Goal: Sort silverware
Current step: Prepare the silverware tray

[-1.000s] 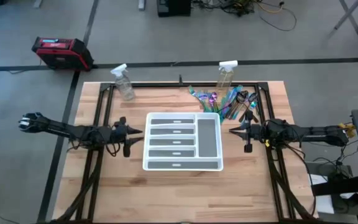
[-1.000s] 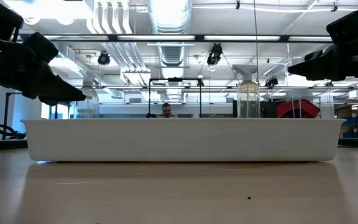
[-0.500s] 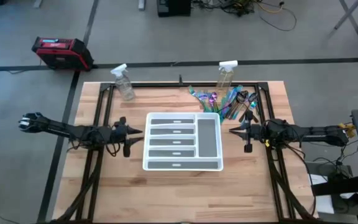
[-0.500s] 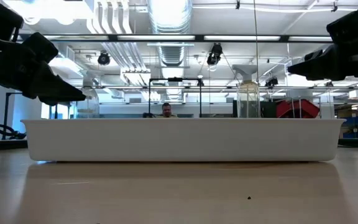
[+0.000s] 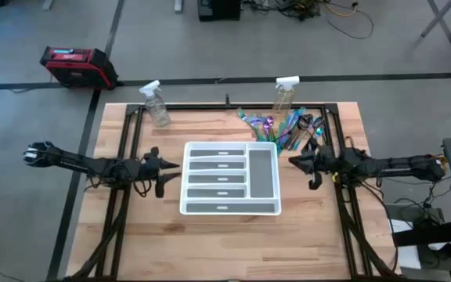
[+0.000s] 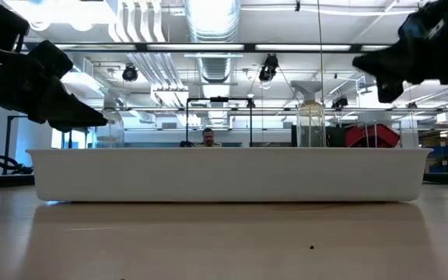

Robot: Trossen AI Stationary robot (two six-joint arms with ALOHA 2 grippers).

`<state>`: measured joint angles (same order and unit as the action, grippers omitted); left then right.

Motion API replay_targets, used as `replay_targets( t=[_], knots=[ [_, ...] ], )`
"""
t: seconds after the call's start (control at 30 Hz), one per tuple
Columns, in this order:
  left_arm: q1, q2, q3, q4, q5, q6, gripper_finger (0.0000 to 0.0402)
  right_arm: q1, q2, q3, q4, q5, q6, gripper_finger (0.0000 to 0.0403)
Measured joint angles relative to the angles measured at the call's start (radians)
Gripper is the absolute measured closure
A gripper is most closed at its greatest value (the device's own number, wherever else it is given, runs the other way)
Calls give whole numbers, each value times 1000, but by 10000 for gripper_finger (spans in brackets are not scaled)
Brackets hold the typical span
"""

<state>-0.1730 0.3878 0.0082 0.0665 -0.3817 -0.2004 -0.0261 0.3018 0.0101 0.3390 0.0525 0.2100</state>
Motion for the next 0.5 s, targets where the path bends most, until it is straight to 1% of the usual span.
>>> replay_targets(
  t=[0.1,0.2,0.27,0.33,0.4,0.43,0.5],
  knots=[
    [0,0,0,0,0,0,269,0,114,0,-6,1,4,389],
    [0,0,0,0,0,0,269,0,230,0,0,3,-105,389],
    [0,1,0,0,0,0,269,0,303,4,-10,1,-108,389],
    [0,1,0,0,0,0,269,0,366,35,-50,-17,-70,389],
    [0,1,0,0,0,0,269,0,412,88,-97,-58,-49,389],
    [0,1,0,0,0,0,269,0,431,120,-141,-69,-50,389],
    [0,1,0,0,0,0,269,0,468,193,-284,-76,-59,389]
  ],
)
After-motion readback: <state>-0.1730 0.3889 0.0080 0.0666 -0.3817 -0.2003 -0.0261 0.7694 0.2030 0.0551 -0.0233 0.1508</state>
